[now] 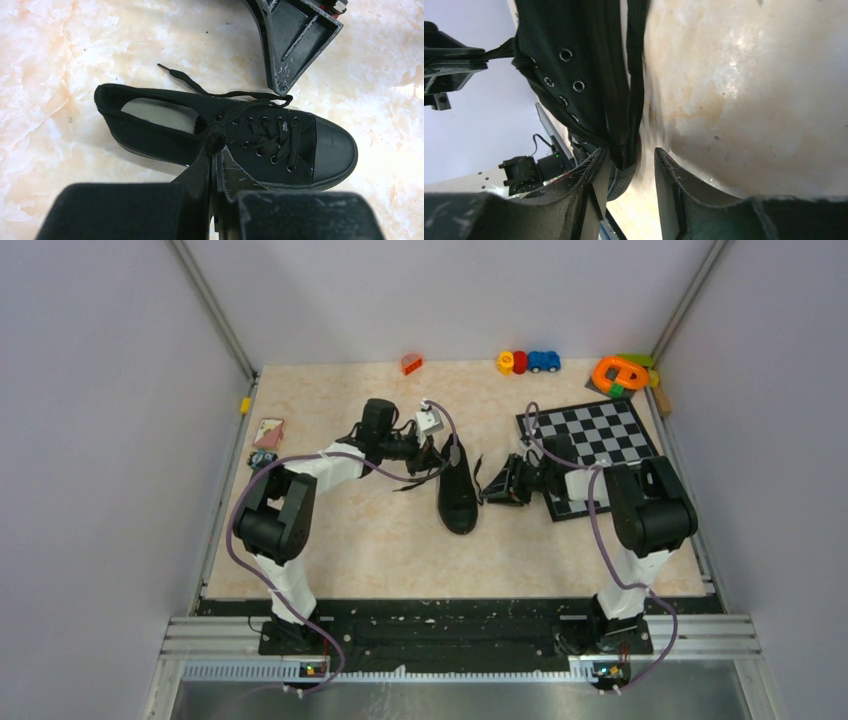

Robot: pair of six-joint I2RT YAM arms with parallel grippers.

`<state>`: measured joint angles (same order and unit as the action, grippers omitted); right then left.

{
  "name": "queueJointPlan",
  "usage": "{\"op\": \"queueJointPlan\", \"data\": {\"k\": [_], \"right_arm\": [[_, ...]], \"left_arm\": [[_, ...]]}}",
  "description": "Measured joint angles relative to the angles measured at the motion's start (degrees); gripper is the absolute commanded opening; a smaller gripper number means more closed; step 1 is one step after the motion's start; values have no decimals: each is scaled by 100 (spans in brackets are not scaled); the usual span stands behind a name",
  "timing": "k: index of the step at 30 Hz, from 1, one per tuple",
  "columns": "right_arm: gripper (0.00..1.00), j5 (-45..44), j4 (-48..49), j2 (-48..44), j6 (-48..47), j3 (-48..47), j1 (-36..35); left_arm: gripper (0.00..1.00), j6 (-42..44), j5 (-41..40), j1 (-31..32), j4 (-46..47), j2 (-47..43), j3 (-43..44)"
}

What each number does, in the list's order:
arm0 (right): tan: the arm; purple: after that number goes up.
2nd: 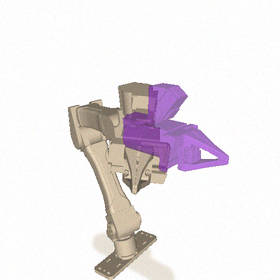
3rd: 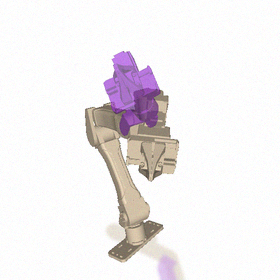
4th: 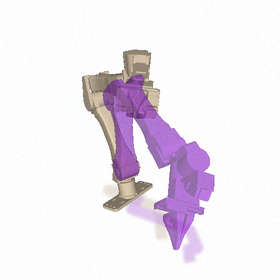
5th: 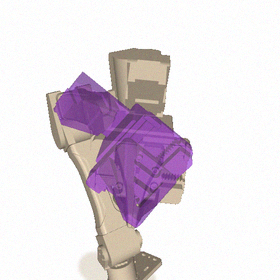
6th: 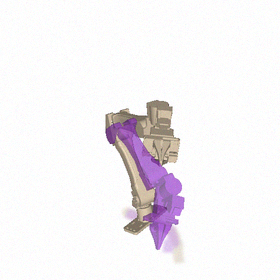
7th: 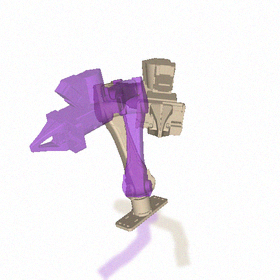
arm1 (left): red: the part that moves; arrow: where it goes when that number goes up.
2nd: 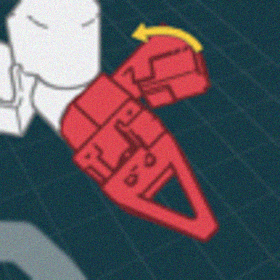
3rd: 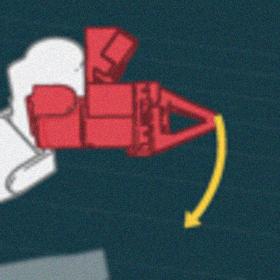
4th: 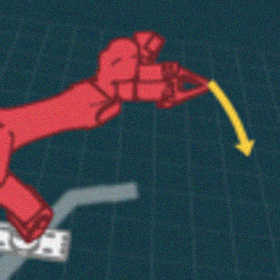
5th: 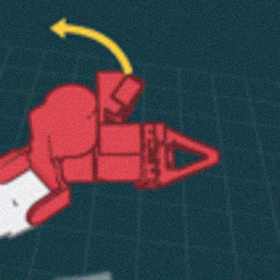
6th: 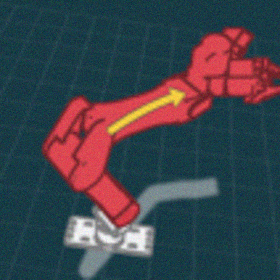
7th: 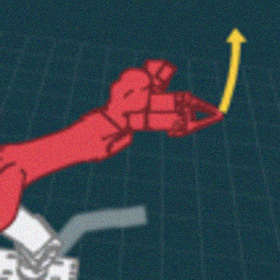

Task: Tie the shoes
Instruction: Wrap the shoelace around the shoelace.

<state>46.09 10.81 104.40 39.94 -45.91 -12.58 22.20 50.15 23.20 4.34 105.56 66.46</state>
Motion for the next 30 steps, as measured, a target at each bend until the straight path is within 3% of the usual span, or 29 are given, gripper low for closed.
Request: {"op": "queueJointPlan", "data": {"k": [9,20,24,30], "right_arm": [[41,-144,-157,70,-22,-44,-55],[22,55,616,199,802,243,-146],[0,166,946,164,1257,505,-151],[0,273,1119,-166,1784,730,-153]], "left_arm": [[0,2,0,0,0,0,0],[0,44,-2,0,-7,0,13],[0,50,-4,0,-9,0,15],[0,55,-2,0,-13,0,20]]}}
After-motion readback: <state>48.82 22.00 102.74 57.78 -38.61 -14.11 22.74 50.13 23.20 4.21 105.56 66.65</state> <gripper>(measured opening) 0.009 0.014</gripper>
